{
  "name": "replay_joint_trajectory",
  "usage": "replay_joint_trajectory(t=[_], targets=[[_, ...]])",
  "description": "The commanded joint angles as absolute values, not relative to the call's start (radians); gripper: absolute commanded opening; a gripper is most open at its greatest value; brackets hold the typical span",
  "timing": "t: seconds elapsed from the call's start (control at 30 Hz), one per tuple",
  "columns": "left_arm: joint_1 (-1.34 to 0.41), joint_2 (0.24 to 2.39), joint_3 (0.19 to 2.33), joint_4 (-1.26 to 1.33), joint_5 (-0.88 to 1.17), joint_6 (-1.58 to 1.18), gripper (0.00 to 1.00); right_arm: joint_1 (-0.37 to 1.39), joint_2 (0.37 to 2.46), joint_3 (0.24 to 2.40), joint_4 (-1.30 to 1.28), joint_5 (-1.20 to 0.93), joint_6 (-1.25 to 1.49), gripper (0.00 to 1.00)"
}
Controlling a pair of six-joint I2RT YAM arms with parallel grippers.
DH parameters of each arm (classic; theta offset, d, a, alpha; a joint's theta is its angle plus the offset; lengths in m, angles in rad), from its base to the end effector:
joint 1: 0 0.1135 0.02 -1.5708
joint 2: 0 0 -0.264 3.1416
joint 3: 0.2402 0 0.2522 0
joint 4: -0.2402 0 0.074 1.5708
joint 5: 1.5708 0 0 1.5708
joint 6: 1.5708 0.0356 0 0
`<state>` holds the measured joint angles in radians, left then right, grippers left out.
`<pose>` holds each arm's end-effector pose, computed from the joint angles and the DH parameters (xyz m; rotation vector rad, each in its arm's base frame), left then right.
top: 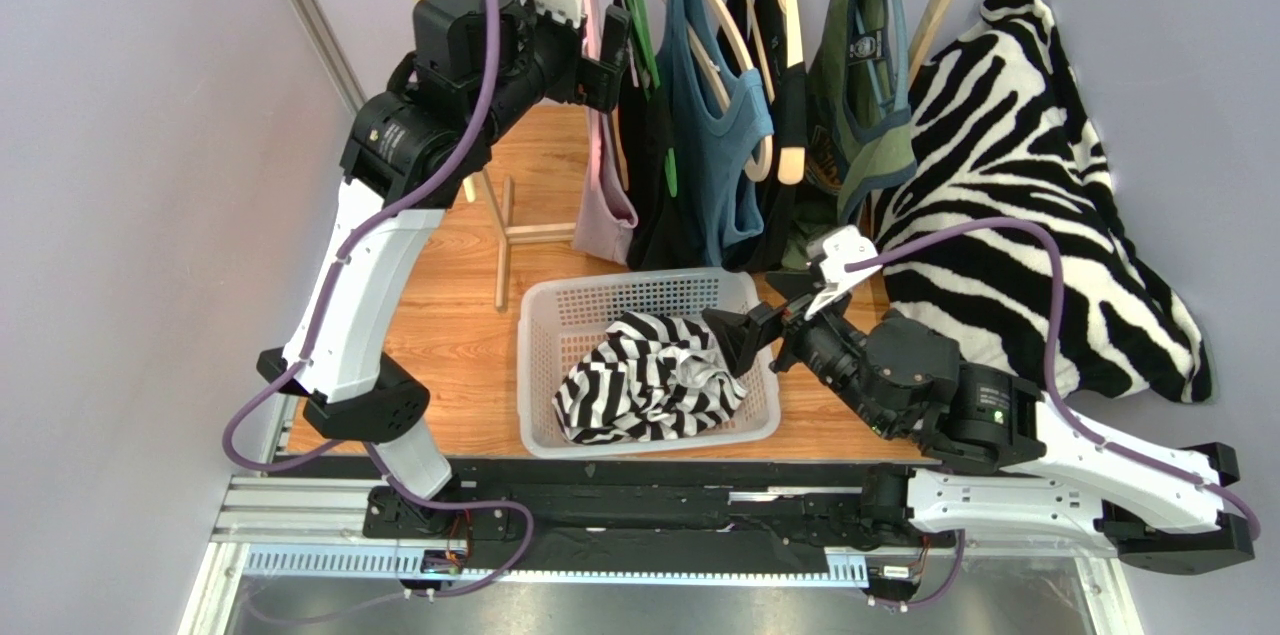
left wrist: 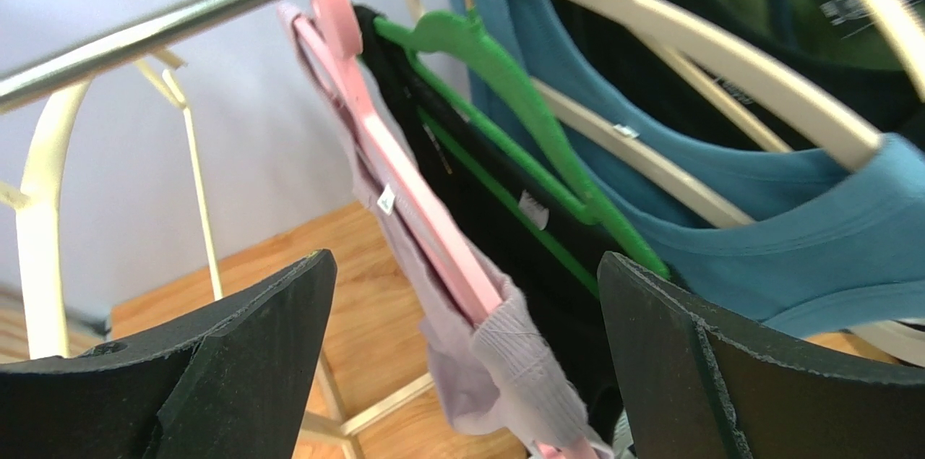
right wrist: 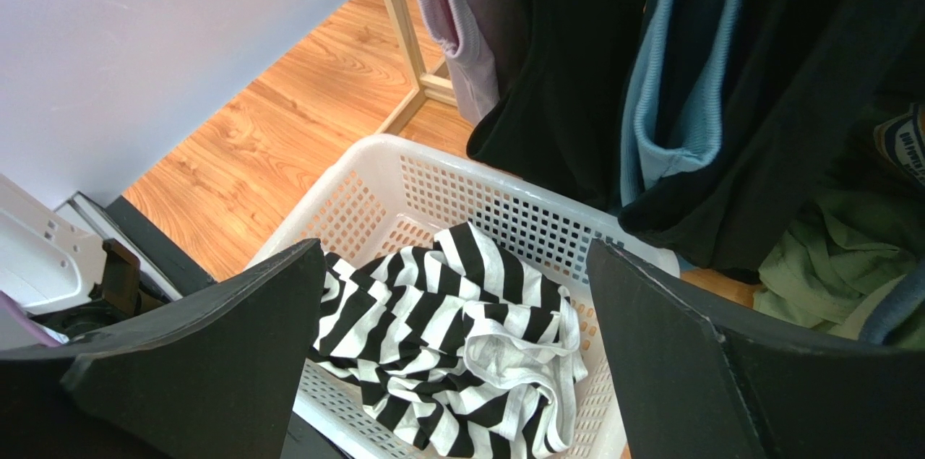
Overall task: Remove the tank top from the hanger
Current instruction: Pick up the hanger from the clothesline.
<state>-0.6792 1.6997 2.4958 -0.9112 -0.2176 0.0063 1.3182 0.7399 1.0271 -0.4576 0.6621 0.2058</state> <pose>0.2308 -0.1765 0.5798 0.4119 1.6425 -0.3220 0.0571 0.1335 0.4011 -0.4704 1.6716 0.5556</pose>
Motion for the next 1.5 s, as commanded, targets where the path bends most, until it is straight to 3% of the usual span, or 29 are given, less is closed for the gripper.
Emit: replay_joint_trajectory(t=[0.0,0.17,0.37,0.5,0.7,0.97,1.17,1.2,1.23,1.27,1.37,1.47], targets=[[-0.680,1.664,2.433,-0.877,-0.313,0.020,0.99,1.322,0.692,1.023,-0.465,0.693,0.216,0.96],[-0.681,1.631,2.350,-0.891,-0.311,0.023,0.95,1.322,0.690,1.031,-0.482,0.698,0.218,0.95],[-0.681,1.571,2.290,-0.890,-0.327,0.041,0.71,1.322,0.676,1.023,-0.483,0.696,0.221,0.93],[-0.680,1.551,2.269,-0.888,-0.319,0.049,0.49,1.322,0.678,1.020,-0.483,0.696,0.225,0.91],[-0.681,1.565,2.263,-0.894,-0.282,0.054,0.36,1.322,0.678,1.031,-0.495,0.706,0.230,0.85],[-0.681,1.586,2.276,-0.890,-0.276,0.067,0.39,1.322,0.673,1.042,-0.515,0.726,0.224,0.84],[-0.681,1.606,2.283,-0.888,-0.284,0.078,0.63,1.324,0.673,1.046,-0.515,0.729,0.221,0.84],[-0.680,1.609,2.284,-0.890,-0.282,0.078,0.63,1.324,0.672,1.045,-0.515,0.729,0.221,0.84],[-0.678,1.612,2.289,-0.891,-0.281,0.080,0.59,1.322,0.673,1.045,-0.514,0.730,0.221,0.84],[-0.678,1.618,2.298,-0.893,-0.282,0.080,0.43,1.322,0.672,1.045,-0.514,0.729,0.219,0.84],[-0.676,1.629,2.318,-0.897,-0.270,0.081,0.17,1.322,0.673,1.045,-0.500,0.732,0.216,0.84],[-0.675,1.634,2.327,-0.907,-0.275,0.080,0.01,1.322,0.681,1.048,-0.492,0.730,0.212,0.83]])
